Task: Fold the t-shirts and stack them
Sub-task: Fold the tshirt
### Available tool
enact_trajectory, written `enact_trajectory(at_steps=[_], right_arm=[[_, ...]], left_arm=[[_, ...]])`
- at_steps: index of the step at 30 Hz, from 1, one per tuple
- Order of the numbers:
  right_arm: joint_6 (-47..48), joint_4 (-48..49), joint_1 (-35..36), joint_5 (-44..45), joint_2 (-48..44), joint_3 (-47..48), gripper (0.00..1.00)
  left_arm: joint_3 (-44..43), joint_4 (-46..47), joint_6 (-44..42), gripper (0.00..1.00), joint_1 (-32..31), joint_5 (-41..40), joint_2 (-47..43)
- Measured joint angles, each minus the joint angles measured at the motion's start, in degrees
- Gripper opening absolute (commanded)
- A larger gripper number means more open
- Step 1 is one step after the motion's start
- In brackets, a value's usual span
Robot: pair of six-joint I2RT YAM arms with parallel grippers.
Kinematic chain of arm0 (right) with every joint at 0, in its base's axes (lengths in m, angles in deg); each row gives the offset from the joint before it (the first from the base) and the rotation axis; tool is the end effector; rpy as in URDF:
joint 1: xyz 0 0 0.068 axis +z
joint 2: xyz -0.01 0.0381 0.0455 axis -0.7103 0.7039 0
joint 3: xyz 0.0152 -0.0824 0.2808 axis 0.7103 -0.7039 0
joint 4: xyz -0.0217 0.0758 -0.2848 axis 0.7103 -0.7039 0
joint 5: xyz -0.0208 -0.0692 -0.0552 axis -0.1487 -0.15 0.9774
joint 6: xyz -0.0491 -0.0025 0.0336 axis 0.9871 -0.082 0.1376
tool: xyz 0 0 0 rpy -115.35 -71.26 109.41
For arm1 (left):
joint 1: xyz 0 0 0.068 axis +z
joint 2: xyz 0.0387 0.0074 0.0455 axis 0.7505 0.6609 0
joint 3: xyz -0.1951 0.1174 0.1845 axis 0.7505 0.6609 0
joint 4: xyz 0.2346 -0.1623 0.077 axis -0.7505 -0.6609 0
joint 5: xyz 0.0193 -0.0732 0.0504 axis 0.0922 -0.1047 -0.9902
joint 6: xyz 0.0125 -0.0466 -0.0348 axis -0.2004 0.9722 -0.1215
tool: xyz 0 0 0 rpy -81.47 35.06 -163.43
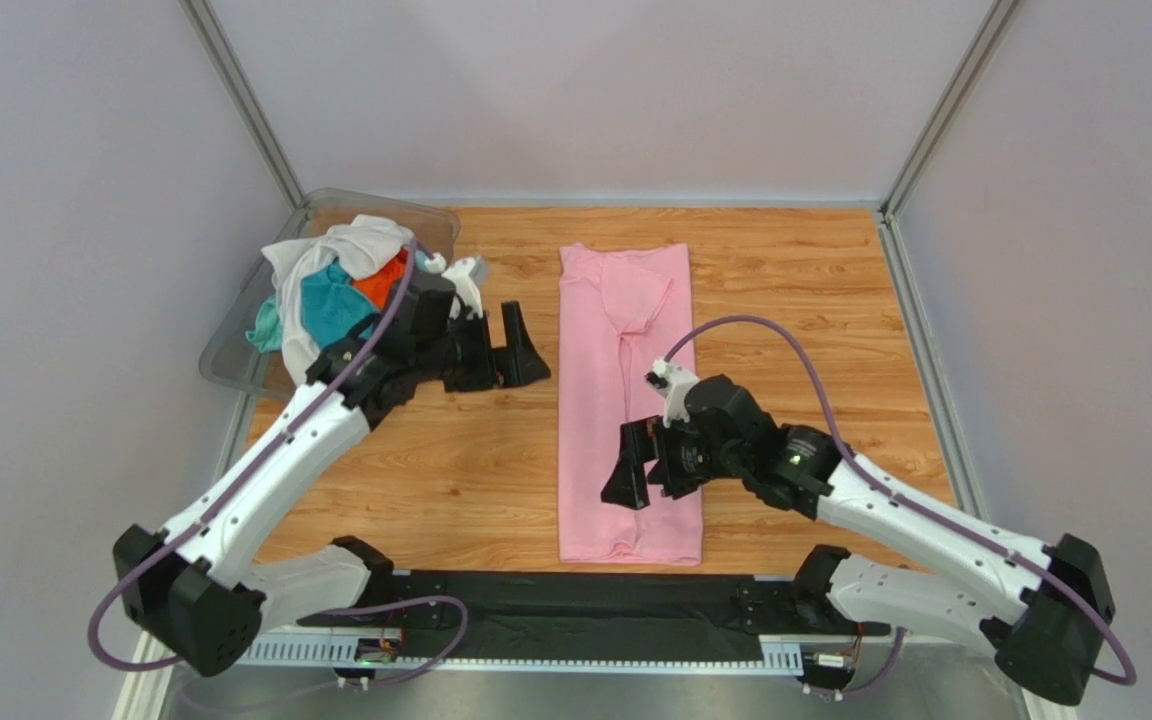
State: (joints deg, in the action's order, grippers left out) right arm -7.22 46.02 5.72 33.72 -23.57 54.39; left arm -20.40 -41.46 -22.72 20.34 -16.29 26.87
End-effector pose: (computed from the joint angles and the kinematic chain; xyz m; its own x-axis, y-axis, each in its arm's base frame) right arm 0.1383 0.1893 0.2497 -0.8448 -0.1965 -0.4977 -0.4842 0.6767 0.5546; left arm 0.2444 -0.1428 0.3467 -0.8186 -0.2075 -0.5356 0.1676 0.8056 -0.5682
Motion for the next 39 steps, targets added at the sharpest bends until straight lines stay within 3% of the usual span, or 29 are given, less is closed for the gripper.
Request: enact_trajectory(at_steps=[5, 10, 14, 19, 27, 30, 39], right_arm=[[-1.70, -8.81, -0.02, 7.43, -8.15, 0.24, 1.00], [-3.93, -15.28, -0.02, 9.68, -9.81, -4.24, 1.00], [-5.97, -18.40, -0.02, 9.68, -9.81, -7.58, 1.00], [-7.89, -19.10, -0.04, 9.62, -9.77, -9.27, 1.00], [-9.51, -19.10, -0.04, 9.88, -6.49, -10.43, 1.00], [-9.77, -18.99, -0.04, 10.05, -5.03, -10.58, 1.00], [-9.68, -17.40, -0.04, 8.74, -1.49, -11.13, 0.98]], left_arm=[[14.99, -0.35, 4.02, 1.00, -10.58, -2.16, -10.03], [23.96, -1.99, 9.35, 0.99, -21.75, -3.10, -9.35], [25.86, -1.38, 13.99, 0.90, -29.29, -3.76, -5.60], [25.88, 2.86, 17.09, 0.86, -31.10, -3.87, 0.04], [25.86, 8.37, 20.39, 0.66, -33.94, -3.23, 8.70], [25.86, 9.07, 21.05, 0.65, -34.60, -3.58, 10.73], [25.20, 9.86, 23.32, 0.40, -35.39, -4.55, 14.64]])
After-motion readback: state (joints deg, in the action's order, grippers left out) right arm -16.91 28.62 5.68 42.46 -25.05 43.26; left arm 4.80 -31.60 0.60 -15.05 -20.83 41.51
